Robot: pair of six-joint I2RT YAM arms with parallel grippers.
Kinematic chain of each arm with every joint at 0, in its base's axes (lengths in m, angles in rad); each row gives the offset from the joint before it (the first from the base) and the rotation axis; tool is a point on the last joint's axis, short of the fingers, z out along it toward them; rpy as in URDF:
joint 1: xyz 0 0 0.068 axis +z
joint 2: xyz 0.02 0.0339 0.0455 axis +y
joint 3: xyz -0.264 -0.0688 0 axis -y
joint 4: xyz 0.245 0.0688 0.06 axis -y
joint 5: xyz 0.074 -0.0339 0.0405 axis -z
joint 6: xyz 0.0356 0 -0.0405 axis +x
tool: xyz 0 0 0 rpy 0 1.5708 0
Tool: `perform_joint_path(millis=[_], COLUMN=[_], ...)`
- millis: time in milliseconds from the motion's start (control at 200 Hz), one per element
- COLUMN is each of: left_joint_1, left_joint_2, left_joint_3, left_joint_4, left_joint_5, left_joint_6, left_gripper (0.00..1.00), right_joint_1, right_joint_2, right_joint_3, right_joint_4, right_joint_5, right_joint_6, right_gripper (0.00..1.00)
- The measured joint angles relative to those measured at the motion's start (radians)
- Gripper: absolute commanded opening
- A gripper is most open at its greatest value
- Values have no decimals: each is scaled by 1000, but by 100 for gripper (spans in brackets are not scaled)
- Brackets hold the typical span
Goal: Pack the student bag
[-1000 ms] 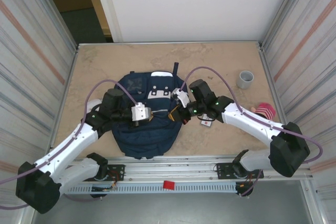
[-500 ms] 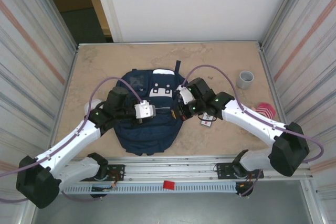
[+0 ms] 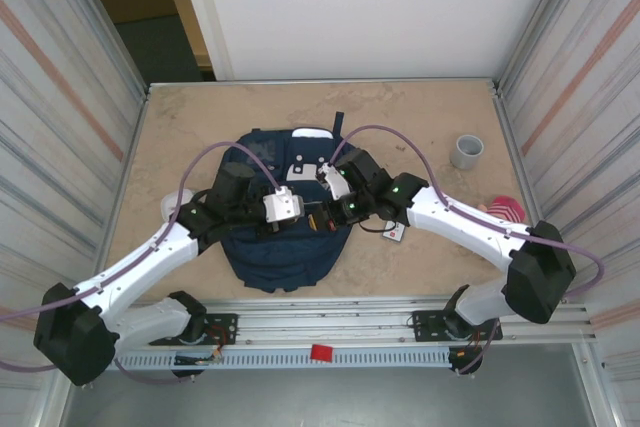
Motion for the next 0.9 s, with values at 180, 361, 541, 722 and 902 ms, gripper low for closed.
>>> perform_joint_path(millis=[180, 361, 541, 722, 902], left_joint_1=[-4, 3, 113, 146, 146], left_joint_2=[-4, -78, -109, -1, 90], left_joint_3=[0, 0, 0, 22, 57], left_joint_4=[34, 24, -24, -82, -132], left_joint_5=[-13, -19, 17, 79, 108], left_joint_6=[-52, -90, -97, -78, -73], left_gripper=[48, 72, 76, 71, 36], right_joint_1=[-42, -86, -135, -148, -177], right_joint_2=[-2, -19, 6, 68, 87], right_joint_3=[1, 3, 74, 157, 183], right_joint_4=[13, -36, -140, -220, -266], right_joint_5=[0, 15, 14, -11, -37], right_joint_6=[124, 130, 54, -20, -58], right_gripper=[0, 0, 0, 0, 0])
